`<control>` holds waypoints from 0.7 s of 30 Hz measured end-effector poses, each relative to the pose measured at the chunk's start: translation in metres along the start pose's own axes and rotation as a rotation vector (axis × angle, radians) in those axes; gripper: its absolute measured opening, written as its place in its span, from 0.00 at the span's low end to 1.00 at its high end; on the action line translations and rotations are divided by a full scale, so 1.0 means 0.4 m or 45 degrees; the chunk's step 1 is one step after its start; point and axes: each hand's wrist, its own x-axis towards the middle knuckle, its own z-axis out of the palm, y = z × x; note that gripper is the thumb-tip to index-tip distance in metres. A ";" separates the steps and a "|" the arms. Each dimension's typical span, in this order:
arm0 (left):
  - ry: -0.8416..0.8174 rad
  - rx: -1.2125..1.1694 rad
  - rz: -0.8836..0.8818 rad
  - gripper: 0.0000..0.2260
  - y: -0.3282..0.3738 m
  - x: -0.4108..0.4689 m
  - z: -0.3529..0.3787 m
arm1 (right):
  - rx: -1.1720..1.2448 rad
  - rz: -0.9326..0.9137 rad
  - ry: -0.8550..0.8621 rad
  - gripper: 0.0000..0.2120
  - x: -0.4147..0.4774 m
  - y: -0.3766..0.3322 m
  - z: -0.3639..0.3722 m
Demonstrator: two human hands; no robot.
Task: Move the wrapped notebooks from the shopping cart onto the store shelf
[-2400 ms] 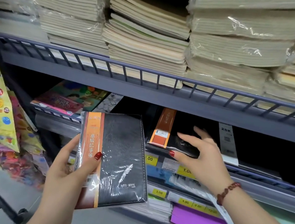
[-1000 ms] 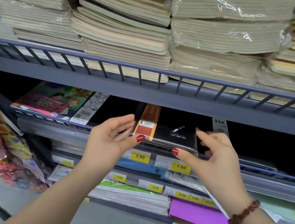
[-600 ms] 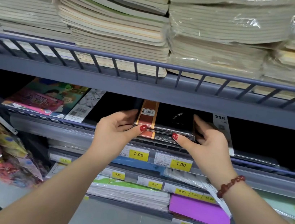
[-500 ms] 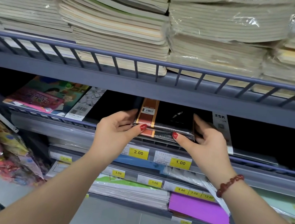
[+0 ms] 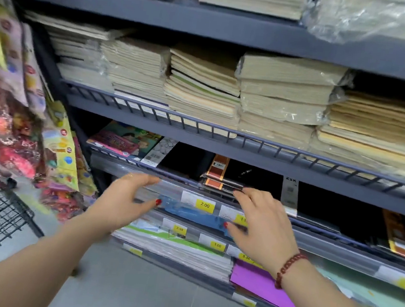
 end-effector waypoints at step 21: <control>0.403 0.555 -0.544 0.24 -0.202 -0.804 -0.780 | 0.055 -0.770 -0.018 0.26 -0.011 -0.871 -0.368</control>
